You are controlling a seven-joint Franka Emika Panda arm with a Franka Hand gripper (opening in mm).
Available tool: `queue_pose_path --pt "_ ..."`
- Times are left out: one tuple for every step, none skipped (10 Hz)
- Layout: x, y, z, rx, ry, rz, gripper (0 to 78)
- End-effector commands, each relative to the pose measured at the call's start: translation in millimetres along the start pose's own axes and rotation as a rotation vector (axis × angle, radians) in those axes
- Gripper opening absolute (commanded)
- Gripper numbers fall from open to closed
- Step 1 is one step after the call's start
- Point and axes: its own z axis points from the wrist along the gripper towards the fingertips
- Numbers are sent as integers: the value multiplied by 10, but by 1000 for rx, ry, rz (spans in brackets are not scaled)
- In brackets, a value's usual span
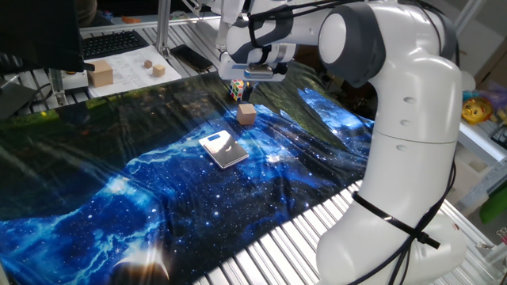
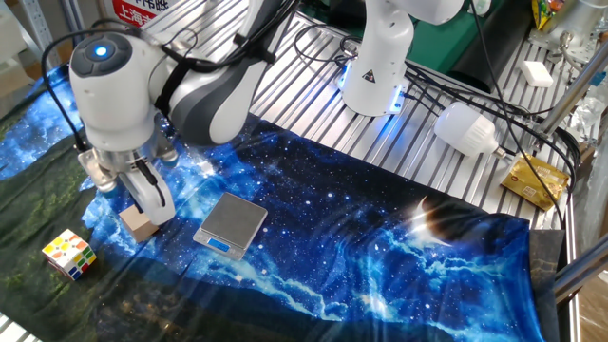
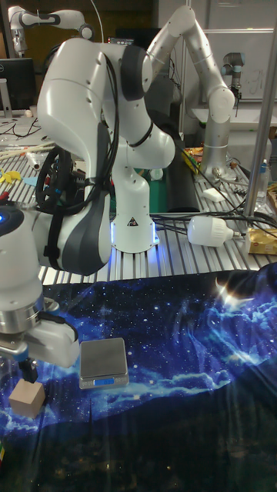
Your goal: Place the block on the scale
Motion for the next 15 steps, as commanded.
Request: queue_pose_path --pt "-46 -29 27 1 -3 -17 0" --pt "-58 -41 39 2 -3 -22 0" --pt "-73 -58 54 2 -3 -29 0" --pt "-91 -82 76 2 -3 -39 0" --pt "-101 -102 93 2 -3 -46 0" --pt "-107 -138 128 1 -4 -54 0" --pt "-99 -159 159 1 -4 -56 0" --pt "-94 -170 195 1 -4 -57 0" --pt "-96 -168 225 1 -5 -58 0" --pt "-98 -169 244 1 -5 -62 0" --pt "-97 -170 248 2 -4 -66 0" --pt "-92 -172 249 1 -4 -67 0" --pt "-90 -173 251 0 -3 -71 0" --pt "-88 -173 258 -2 -1 -79 0" --pt "-86 -170 273 -1 -2 -83 0"
